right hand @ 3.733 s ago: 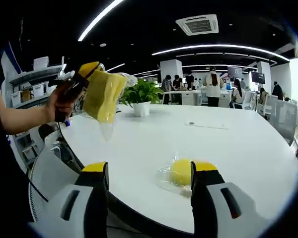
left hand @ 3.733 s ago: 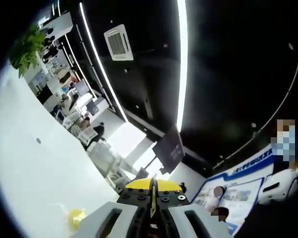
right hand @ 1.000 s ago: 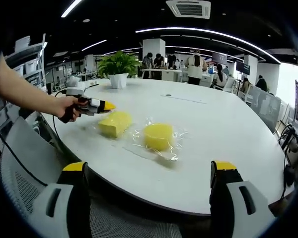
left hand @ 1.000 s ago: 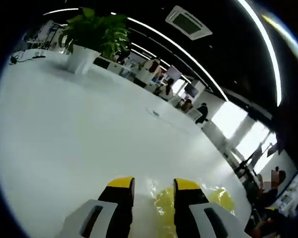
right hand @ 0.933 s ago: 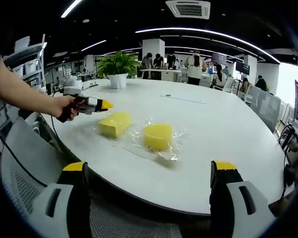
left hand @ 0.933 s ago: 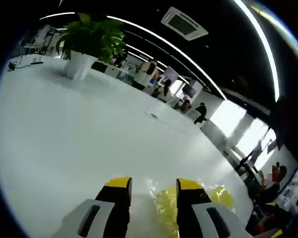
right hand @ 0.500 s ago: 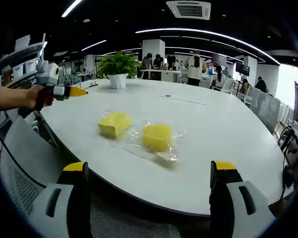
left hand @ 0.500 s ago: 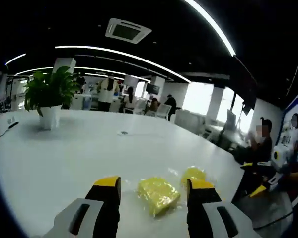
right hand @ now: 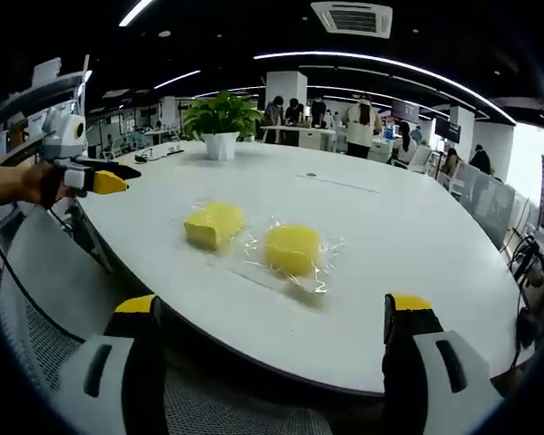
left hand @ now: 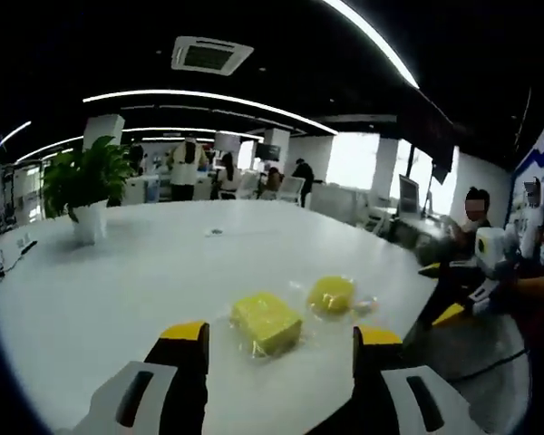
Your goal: Compare the silicone blocks by pressing each to a similar depth, holding the contact briefly, and releasing to observe deformation and rebound differences across the visible hardness samples.
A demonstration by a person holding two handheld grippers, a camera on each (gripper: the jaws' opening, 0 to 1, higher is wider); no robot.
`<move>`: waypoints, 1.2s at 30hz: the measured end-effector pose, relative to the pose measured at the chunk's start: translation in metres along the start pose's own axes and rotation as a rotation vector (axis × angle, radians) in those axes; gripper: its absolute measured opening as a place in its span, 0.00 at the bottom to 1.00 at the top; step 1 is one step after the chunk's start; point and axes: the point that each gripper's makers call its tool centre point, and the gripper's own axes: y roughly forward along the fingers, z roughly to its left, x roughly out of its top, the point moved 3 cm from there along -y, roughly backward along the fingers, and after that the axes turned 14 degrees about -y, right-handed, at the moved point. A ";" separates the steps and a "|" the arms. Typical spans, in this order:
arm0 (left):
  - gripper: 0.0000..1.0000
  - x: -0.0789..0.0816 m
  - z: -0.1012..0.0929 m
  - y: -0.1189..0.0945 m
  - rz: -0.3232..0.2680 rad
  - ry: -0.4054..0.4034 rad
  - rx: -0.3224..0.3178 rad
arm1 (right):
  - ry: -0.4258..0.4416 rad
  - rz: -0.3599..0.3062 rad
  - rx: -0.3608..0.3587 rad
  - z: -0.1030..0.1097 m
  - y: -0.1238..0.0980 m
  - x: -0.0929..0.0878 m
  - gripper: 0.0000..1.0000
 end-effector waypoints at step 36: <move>0.77 -0.042 -0.011 -0.033 0.031 -0.087 0.016 | -0.045 0.006 0.000 0.003 0.000 -0.003 0.96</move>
